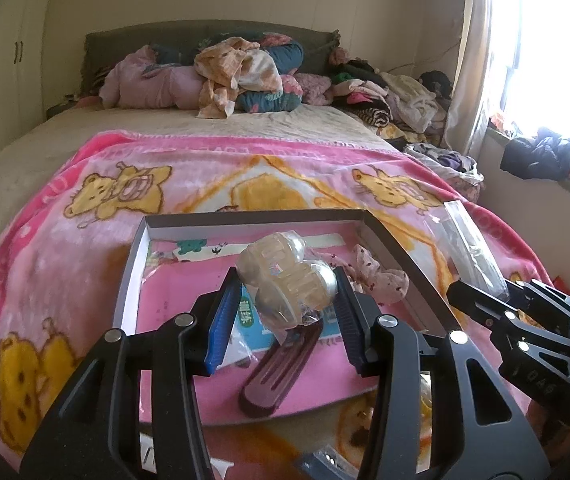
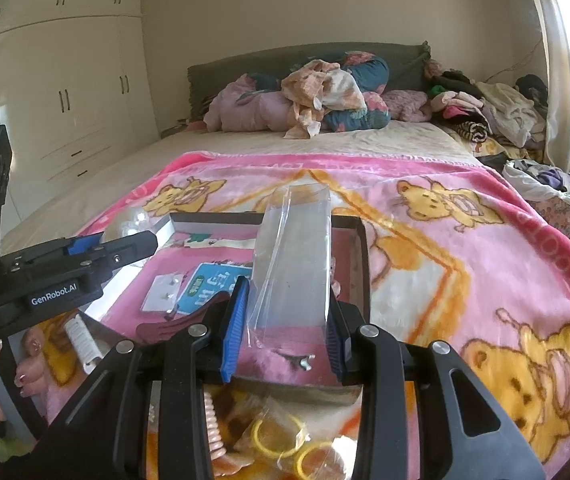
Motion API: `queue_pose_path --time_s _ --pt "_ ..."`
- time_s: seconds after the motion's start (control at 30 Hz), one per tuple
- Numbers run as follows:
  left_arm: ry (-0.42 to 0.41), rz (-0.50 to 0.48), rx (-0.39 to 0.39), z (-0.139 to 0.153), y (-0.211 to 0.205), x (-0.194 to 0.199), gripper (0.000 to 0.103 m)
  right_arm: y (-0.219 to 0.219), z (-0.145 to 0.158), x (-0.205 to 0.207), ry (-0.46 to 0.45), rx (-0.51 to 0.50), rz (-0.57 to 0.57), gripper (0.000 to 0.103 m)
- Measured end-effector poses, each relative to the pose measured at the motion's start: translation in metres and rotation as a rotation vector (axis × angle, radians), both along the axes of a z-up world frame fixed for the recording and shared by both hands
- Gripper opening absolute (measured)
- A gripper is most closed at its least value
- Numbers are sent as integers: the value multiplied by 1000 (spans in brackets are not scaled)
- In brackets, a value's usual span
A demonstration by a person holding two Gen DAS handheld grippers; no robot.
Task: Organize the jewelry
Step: 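Carry the claw clip with the left tool into the box while the right tool releases the sleeve there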
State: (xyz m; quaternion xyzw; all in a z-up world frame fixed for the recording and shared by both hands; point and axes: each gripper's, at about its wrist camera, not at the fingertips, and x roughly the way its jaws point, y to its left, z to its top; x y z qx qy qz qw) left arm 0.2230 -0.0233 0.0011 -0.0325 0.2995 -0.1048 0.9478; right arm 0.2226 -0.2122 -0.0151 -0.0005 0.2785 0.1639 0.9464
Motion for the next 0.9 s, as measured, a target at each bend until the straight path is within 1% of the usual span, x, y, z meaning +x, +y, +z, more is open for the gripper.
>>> queue_pose_path --time_s 0.17,0.5,0.73,0.9 --pt "8 5 15 -6 -3 11 37 0 -7 14 6 -11 -7 33" --pt "61 11 35 -25 -4 33 37 2 -24 44 45 -25 -17 33" --pt "101 11 29 -36 -1 44 37 5 -40 63 115 -31 -16 33" --pt "131 6 22 -43 0 48 37 10 -52 68 153 -43 -15 33"
